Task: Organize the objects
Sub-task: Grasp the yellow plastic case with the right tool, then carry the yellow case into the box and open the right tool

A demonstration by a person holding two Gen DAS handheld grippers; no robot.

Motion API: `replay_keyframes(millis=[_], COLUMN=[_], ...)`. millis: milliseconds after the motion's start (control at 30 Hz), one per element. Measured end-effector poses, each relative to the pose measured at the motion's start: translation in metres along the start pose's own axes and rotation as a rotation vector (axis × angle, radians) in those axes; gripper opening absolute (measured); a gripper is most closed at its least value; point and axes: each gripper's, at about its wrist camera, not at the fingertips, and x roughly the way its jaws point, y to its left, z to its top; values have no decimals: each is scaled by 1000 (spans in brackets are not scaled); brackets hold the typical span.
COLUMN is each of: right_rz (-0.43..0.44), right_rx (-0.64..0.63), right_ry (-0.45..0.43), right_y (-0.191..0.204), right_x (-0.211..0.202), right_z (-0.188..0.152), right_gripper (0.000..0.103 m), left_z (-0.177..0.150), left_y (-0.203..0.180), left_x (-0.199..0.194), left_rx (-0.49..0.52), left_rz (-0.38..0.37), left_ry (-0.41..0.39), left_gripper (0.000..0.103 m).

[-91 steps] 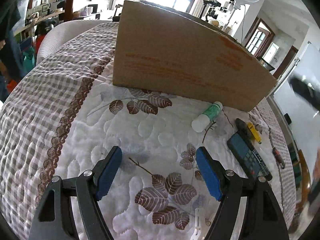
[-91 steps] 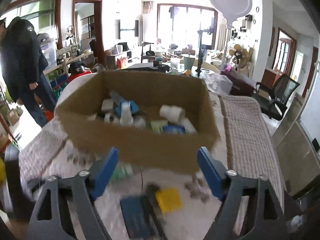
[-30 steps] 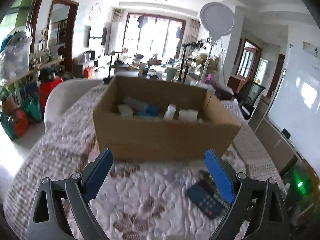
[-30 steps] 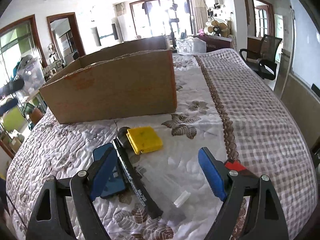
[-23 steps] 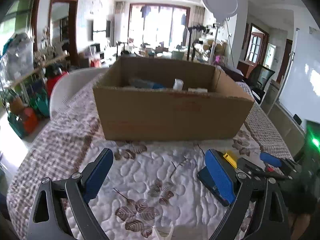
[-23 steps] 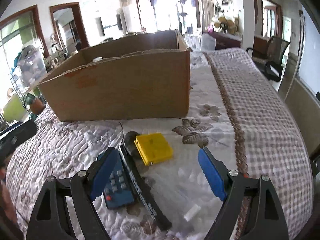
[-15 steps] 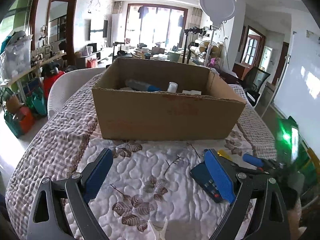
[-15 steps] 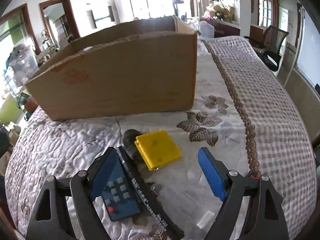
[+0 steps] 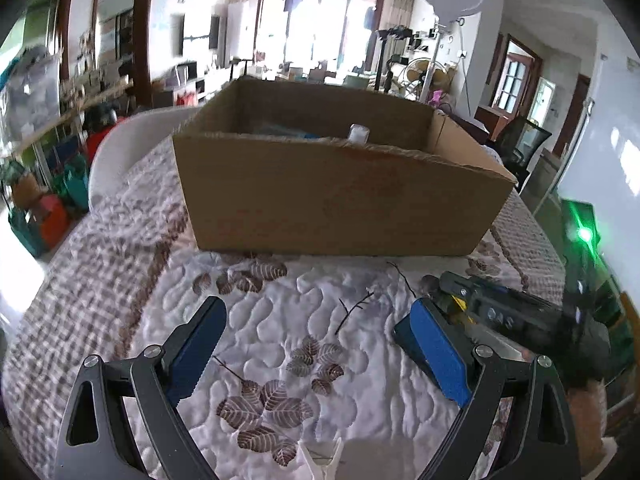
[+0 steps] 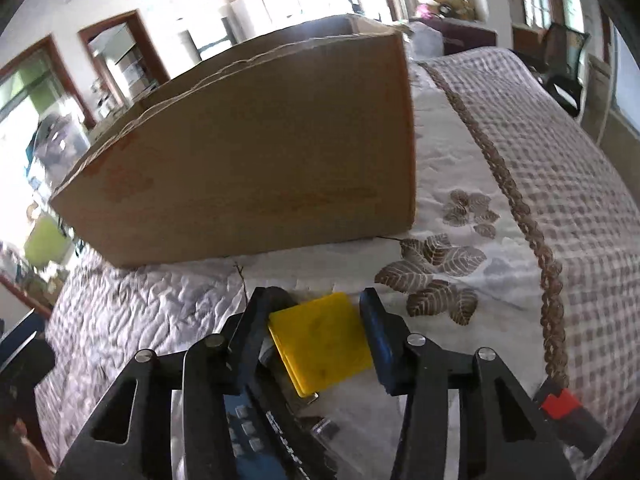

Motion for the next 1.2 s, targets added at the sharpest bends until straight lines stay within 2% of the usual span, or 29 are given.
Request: replay_keyframes(millis=[100,200,333,433,533,600,633,767,833,900,1033,1200], right_rz=[-19,11,19,84,89,126,125,27,35,68,61,-24], right_rx=[-74,-106,-118,-101,-75,-82,-97,-194,-176,-129,-204,-269], right_ry=[-3,-30,-22,-21,-27,-3,2,34,97,119,71,44], right_y=[5,10,6,-8,-16,-13,-11,-4,-9,-16,-6,3], right_x=[-8,-23,-35,-44,-45,-40,-39,-34,-30,-27,-27,-33], right_z=[-6,-9,-14,-15,-15,-12,-12,-10,-16,-23,-27,-33], right_gripper=[103,103,103,103,103,103,103,103,103,103,103,103], left_z=[0,-1,-2,-3,-4,-4,-5,-6,-7,-7,-8,-10], left_y=[8,15,29,39,39,37,34,31,31,28,18,18], left_x=[8,16,26,30,33,34,35,39,41,40,39,43], left_rx=[-41,-72,-141,-193,-195,-183,-173,-159,-165,-156,-111,-108], left_rz=[-36,-28,-56,-78,-56,-46,-45,-43,-51,-70,-57,-48], left_ry=[23,32,70,83,84,88,89,105,115,120,115,142], left_gripper=[94,94,94,94,94,94,94,94,94,94,94,94])
